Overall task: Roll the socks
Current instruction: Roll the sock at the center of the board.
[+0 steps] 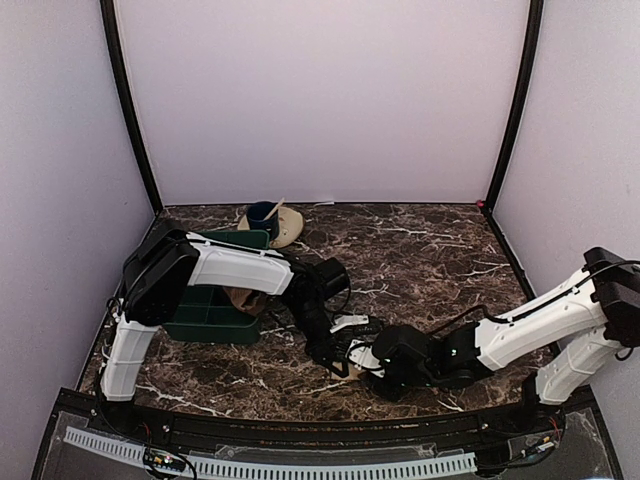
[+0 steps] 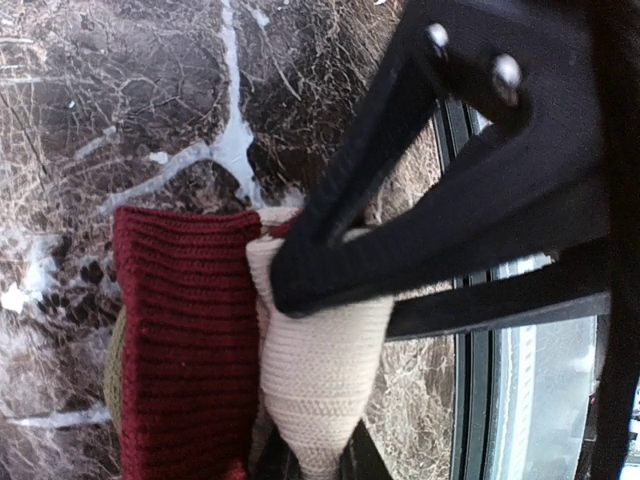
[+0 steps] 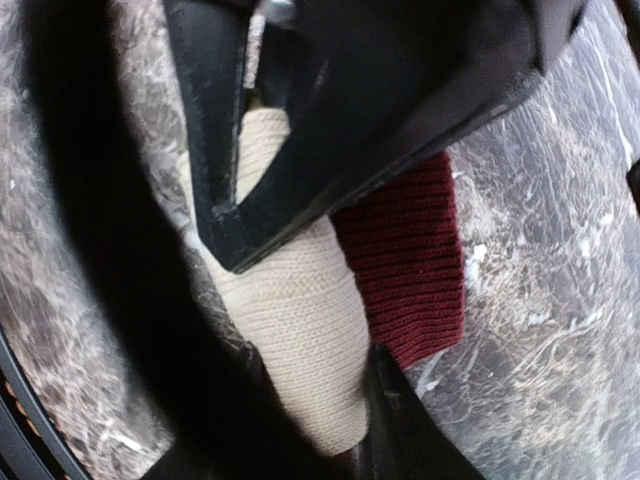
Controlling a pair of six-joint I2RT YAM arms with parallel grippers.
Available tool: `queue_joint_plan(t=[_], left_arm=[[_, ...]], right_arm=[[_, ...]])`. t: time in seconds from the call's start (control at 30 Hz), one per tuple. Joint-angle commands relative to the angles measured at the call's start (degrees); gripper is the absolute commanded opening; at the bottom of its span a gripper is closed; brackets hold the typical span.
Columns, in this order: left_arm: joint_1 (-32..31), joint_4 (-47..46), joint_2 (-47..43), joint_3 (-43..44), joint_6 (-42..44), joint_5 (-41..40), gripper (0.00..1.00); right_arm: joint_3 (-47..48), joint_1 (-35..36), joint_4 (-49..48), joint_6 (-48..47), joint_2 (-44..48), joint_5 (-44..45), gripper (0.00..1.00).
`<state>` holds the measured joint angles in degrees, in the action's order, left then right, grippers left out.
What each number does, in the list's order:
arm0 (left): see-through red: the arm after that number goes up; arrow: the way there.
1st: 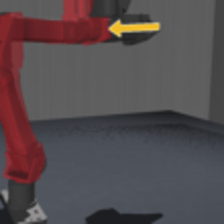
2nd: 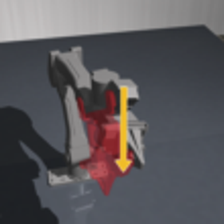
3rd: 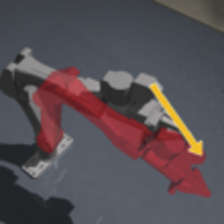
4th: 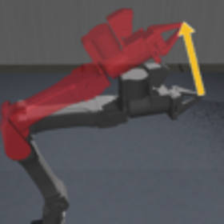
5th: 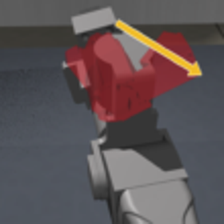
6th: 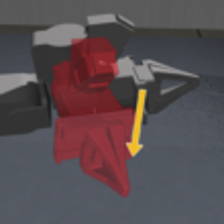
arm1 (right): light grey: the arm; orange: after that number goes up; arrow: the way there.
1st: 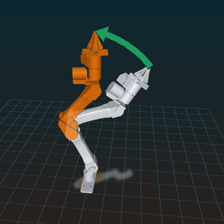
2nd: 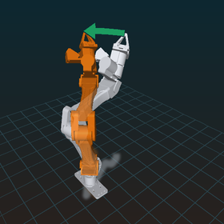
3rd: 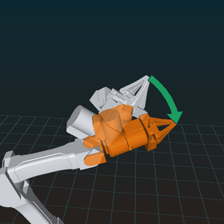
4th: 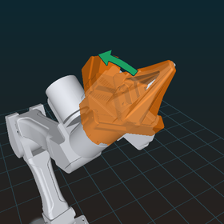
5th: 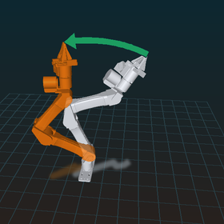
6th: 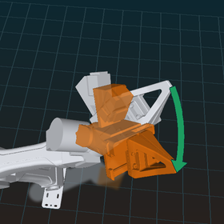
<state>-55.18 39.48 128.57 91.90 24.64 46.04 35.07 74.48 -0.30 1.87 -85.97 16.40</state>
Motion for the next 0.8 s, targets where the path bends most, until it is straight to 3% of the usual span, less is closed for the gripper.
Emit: queue_joint_plan(t=[0.0,0.2,0.37,0.5,0.77], left_arm=[[-0.37,2.64,1.49,0.43,-0.03,-1.27,0.0],[-0.37,2.71,1.48,0.79,-0.29,-2.15,0.0],[0.04,2.92,1.31,1.64,-1.62,-3.15,0.13],[0.87,2.66,0.28,1.67,-2.93,-6.22,0.22],[2.9,1.38,-2.88,-0.39,-4.56,-6.09,0.28]], right_arm=[[1.92,-0.26,-1.4,-0.77,-1.21,-2.13,0.22],[2.28,-1.19,-0.02,-0.4,-2.43,-5.52,0.11],[2.27,-2.7,1.12,0.64,-2.94,-8.62,0.03],[1.94,-4.76,1.26,2.33,-2.97,-11.63,0.0],[2.27,-7.58,1.17,4.73,-4.57,-16.24,0.0]])
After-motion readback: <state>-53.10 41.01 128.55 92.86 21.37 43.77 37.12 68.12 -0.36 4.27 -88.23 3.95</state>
